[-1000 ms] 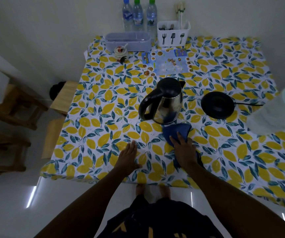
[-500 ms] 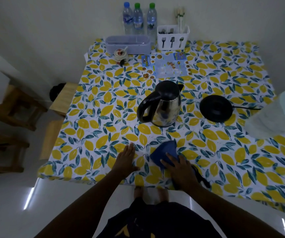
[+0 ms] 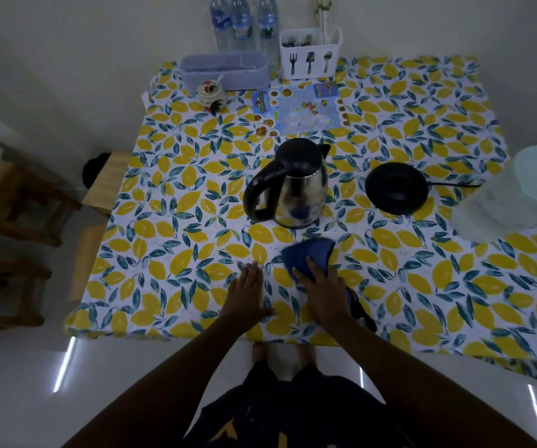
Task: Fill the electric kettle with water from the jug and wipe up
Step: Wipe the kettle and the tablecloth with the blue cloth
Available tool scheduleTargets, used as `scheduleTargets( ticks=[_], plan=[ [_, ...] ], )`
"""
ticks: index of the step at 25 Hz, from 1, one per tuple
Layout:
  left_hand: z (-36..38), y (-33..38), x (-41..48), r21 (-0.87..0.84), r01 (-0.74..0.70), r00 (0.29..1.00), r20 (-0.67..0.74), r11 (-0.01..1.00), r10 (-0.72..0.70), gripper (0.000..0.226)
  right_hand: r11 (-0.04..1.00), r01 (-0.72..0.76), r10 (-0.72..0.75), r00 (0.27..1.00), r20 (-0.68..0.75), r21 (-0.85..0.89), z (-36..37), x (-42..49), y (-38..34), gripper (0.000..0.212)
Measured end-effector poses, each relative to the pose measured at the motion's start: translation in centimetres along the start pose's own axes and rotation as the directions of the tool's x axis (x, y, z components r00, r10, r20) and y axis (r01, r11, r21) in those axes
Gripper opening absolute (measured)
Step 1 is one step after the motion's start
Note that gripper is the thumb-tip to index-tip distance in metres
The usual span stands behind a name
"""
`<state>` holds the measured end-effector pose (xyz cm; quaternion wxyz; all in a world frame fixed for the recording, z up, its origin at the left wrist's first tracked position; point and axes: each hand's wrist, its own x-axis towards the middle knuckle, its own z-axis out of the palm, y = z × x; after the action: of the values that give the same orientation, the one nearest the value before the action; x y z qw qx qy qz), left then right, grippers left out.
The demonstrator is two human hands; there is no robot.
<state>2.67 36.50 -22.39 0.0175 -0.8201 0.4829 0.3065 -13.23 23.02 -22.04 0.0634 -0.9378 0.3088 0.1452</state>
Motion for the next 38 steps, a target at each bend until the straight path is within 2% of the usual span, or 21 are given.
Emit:
scheduleTargets(
  ticks=[2,4,7,9,12,16,19,22,24,26,28,30,33,35,38],
  plan=[
    [0.2,0.3,0.2,0.006,0.015,1.000,0.005,1.000,-0.015,0.110,0.993,0.114,-0.114,0.993,0.016,-0.018,1.0,-2.7,0.8,0.069],
    [0.2,0.2,0.2,-0.003,0.023,1.000,0.017,1.000,-0.023,0.112,0.995,0.100,-0.099,0.995,0.031,-0.015,1.9,-4.3,2.4,0.071],
    [-0.2,0.4,0.5,0.006,-0.005,1.000,0.027,1.000,0.005,0.115,0.993,-0.117,0.116,0.993,0.024,0.009,1.6,-3.5,5.1,0.068],
    [-0.8,0.8,1.0,0.040,-0.041,0.998,0.046,0.998,0.039,0.118,0.952,-0.304,0.304,0.953,0.006,0.042,0.7,-1.0,6.9,0.067],
    [-1.5,1.5,2.0,0.127,-0.059,0.993,0.111,0.990,0.045,0.123,0.909,-0.403,0.406,0.914,-0.014,0.102,-0.8,3.6,8.6,0.065],
    [-1.3,1.6,2.3,0.130,-0.043,0.993,0.117,0.991,0.027,0.125,0.934,-0.332,0.333,0.943,0.015,0.131,-1.7,6.0,6.5,0.065],
    [-1.0,1.3,2.4,0.129,-0.056,0.994,0.105,0.990,0.043,0.125,0.985,-0.159,0.158,0.987,0.010,0.063,0.0,2.6,4.4,0.066],
    [-0.9,1.2,2.5,0.104,-0.053,0.993,0.106,0.993,0.042,0.125,0.999,-0.012,0.013,1.000,-0.023,0.051,1.6,-1.6,4.5,0.063],
    [-0.8,1.1,2.4,0.098,-0.049,0.994,0.104,0.994,0.039,0.125,0.999,-0.033,0.034,0.999,-0.021,0.034,1.3,-2.0,6.2,0.062],
    [-0.8,1.0,2.4,0.089,-0.048,0.994,0.106,0.995,0.038,0.125,0.981,-0.192,0.193,0.981,-0.009,0.036,0.5,-0.6,8.6,0.063],
    [-0.8,1.1,2.4,0.084,-0.052,0.993,0.109,0.995,0.043,0.125,0.926,-0.371,0.373,0.928,-0.015,0.071,-0.1,1.5,10.4,0.062],
    [-0.9,1.1,2.3,0.076,-0.053,0.992,0.115,0.996,0.044,0.124,0.883,-0.453,0.455,0.890,0.008,0.126,-0.9,3.0,10.5,0.060],
    [-1.0,0.7,2.1,0.059,-0.066,0.992,0.111,0.996,0.059,0.121,0.900,-0.417,0.420,0.908,0.006,0.126,-1.1,3.2,7.8,0.062],
    [-0.7,0.5,1.7,0.044,-0.080,0.993,0.087,0.996,0.076,0.114,0.950,-0.309,0.310,0.951,-0.015,0.052,0.0,1.7,5.2,0.062],
    [0.4,0.4,0.6,0.059,-0.089,0.996,0.005,0.994,0.089,0.095,0.987,-0.158,0.159,0.987,-0.010,0.041,1.7,-2.0,2.5,0.060]
  ],
)
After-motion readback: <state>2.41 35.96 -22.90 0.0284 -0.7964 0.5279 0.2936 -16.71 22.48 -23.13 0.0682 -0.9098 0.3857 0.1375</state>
